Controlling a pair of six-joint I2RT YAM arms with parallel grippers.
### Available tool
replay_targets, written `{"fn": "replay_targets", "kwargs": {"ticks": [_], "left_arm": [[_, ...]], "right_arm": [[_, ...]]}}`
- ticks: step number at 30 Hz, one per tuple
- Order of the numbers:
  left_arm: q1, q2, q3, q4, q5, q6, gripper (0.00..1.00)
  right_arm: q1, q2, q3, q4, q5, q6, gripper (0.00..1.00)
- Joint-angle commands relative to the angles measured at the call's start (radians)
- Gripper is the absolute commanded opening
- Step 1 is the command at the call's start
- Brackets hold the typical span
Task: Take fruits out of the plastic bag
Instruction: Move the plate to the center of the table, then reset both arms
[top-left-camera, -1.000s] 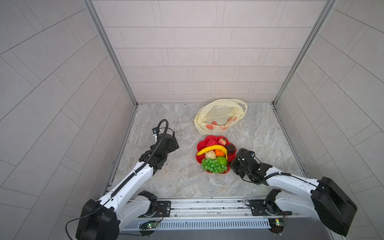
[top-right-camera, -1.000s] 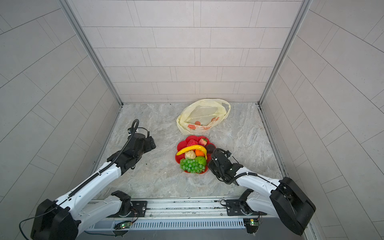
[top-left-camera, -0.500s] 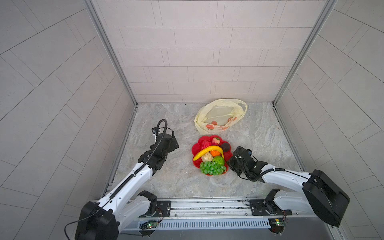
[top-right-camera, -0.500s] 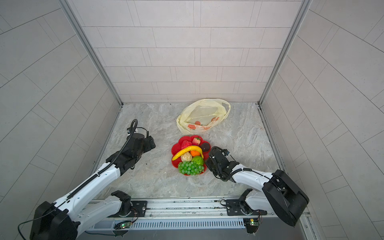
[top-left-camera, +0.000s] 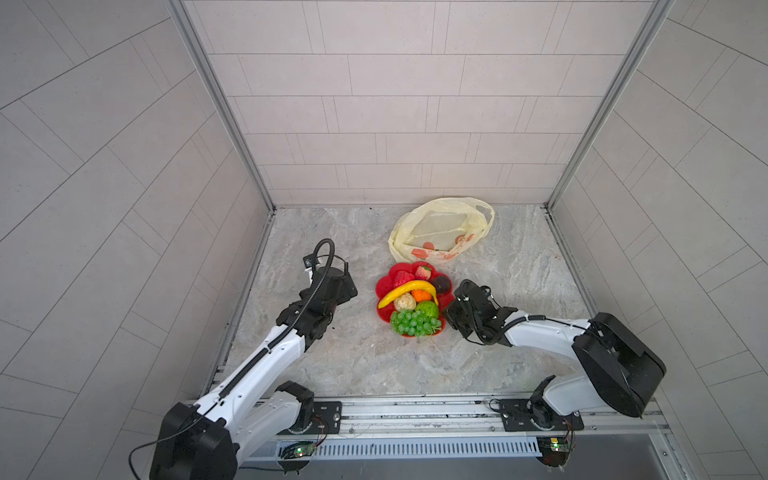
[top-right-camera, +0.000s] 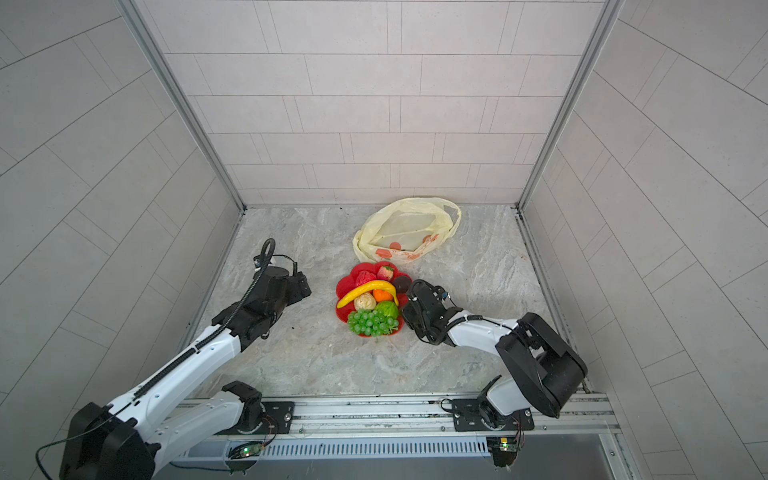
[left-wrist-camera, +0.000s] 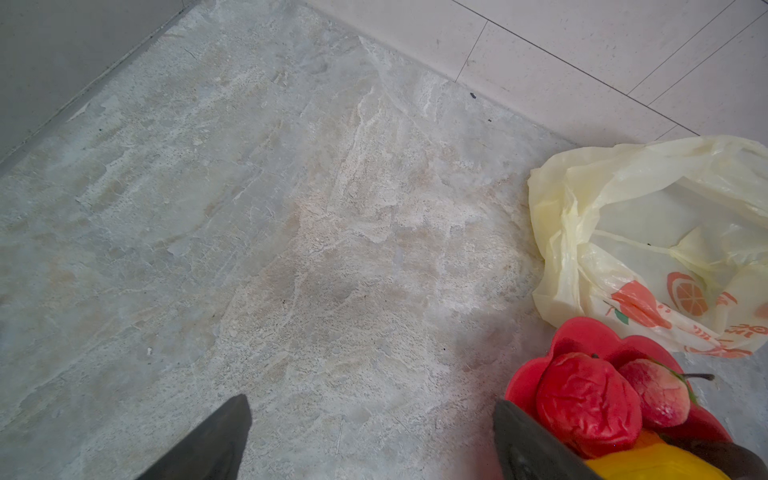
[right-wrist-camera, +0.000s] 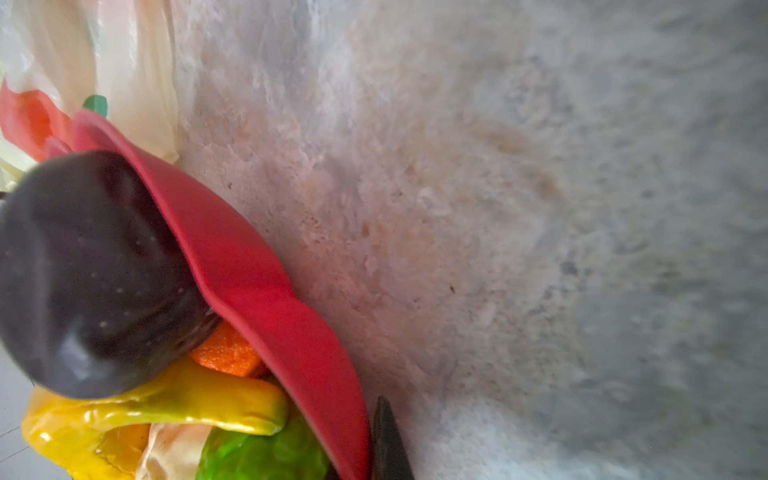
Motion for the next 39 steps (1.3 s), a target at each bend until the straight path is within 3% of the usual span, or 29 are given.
{"fn": "replay_targets", "kwargs": {"ticks": [1,5,16,25,31,36,39], "left_arm": [[-0.005,-0.012,-0.009,-0.005,-0.023,0.016,0.97],[-0.005,-0.007,-0.011,-0.004,-0.031,0.021,0.97],[-0.005,-0.011,-0.023,0.003,-0.056,0.016,0.97],[-0.005,-0.024,-0.035,0.001,-0.147,0.028,0.98],[-0.005,-0.026,-0.044,0.018,-0.299,0.017,1.00],[-0.005,-0.013,-0.076,0.116,-0.502,0.043,1.00],[-0.005,0.041,-0.084,0.252,-0.602,0.175,1.00]], "right_arm": [[-0.015,0.049,0.067,0.016,-0.008,0.066,0.04],[-0.023,0.087,0.110,0.005,-0.005,0.057,0.07],[-0.030,0.067,0.116,-0.054,0.005,0.022,0.28],[-0.053,-0.078,0.080,-0.224,0.048,-0.097,0.61],[-0.115,-0.288,0.071,-0.447,0.191,-0.342,0.71],[-0.185,-0.472,0.103,-0.510,0.476,-0.713,0.75],[-0.212,-0.542,0.080,-0.410,0.660,-0.927,0.82]]}}
